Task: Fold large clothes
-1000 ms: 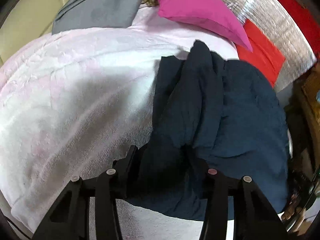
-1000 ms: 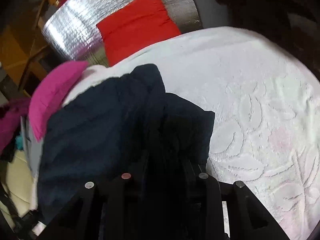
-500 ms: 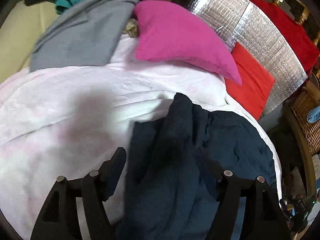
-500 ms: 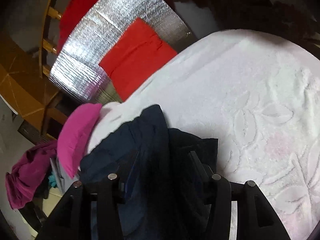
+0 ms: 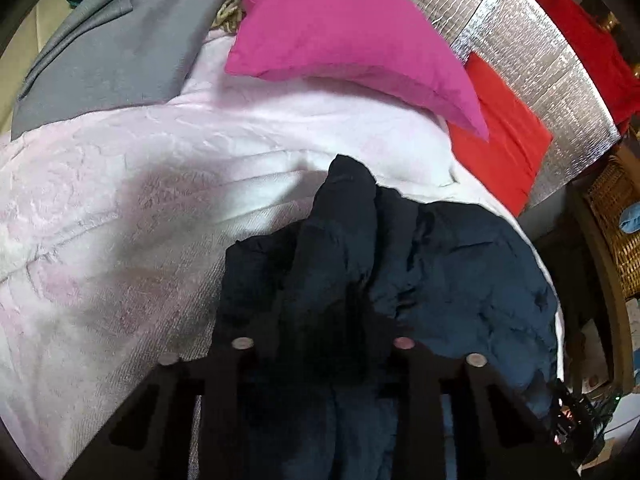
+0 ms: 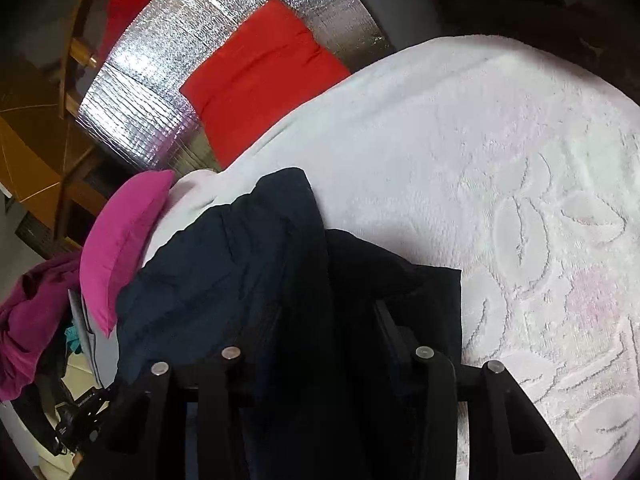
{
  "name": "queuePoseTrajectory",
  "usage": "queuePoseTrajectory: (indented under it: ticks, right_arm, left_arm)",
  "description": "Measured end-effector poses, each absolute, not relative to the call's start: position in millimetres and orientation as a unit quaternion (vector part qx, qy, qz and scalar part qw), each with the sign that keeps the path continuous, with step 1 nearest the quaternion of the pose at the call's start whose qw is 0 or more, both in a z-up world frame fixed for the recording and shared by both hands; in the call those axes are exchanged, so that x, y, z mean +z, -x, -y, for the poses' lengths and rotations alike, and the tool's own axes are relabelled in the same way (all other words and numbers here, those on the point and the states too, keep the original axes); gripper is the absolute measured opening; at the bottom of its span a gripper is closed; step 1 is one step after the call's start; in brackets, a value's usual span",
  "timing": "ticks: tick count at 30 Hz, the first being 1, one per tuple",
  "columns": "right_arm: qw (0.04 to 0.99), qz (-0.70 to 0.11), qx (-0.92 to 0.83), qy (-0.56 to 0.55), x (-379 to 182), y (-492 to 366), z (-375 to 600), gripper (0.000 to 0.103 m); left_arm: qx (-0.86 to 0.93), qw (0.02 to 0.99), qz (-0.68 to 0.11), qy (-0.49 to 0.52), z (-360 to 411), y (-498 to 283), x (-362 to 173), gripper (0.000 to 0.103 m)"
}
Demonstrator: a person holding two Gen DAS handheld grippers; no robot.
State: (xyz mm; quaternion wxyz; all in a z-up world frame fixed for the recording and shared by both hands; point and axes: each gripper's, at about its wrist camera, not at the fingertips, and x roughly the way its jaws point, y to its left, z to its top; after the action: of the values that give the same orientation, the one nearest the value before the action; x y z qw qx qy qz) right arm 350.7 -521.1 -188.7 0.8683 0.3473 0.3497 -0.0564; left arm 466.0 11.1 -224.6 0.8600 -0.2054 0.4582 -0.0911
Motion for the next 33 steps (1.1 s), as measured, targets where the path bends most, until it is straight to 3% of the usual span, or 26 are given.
queuePoseTrajectory:
  ticks: [3,6,17,21,24,26,30,33]
  right_arm:
    - [0.878,-0.332,-0.059,-0.340,-184.1,-348.1,516.8,0.046]
    - [0.889,-0.324,-0.059,-0.317,-176.2,-346.2,506.7,0.046]
    - [0.890,-0.339,-0.077,-0.296,-177.9,-348.4,503.2,0.048]
    - [0.897,-0.324,-0.079,-0.290,-163.0,-338.6,504.1,0.048]
    - [0.912,-0.297,-0.080,-0.271,-144.1,-322.1,501.5,0.048]
    - [0.918,-0.287,-0.073,-0.264,-133.8,-314.8,498.9,0.048]
    - [0.917,-0.303,-0.042,-0.256,-126.6,-305.5,484.2,0.042]
    - [0.915,-0.324,-0.024,-0.240,-126.5,-297.7,467.7,0.042]
  left_arm:
    - [-0.093,0.865,-0.443,0.215,-14.2,-458.5,-215.8,0.014]
    - [-0.095,0.878,-0.423,0.203,-13.7,-449.1,-201.3,0.010]
    - [-0.058,0.864,-0.468,0.176,-9.2,-461.7,-227.2,0.011]
    - [-0.041,0.867,-0.470,0.161,-5.8,-457.6,-218.4,0.017]
    - [-0.016,0.877,-0.457,0.149,-8.2,-445.8,-199.0,0.028]
    - [0.001,0.888,-0.438,0.137,-10.5,-434.6,-184.8,0.029]
    - [-0.008,0.906,-0.407,0.113,-4.9,-405.3,-162.0,0.040]
    - [-0.028,0.904,-0.418,0.088,5.9,-389.4,-164.8,0.041]
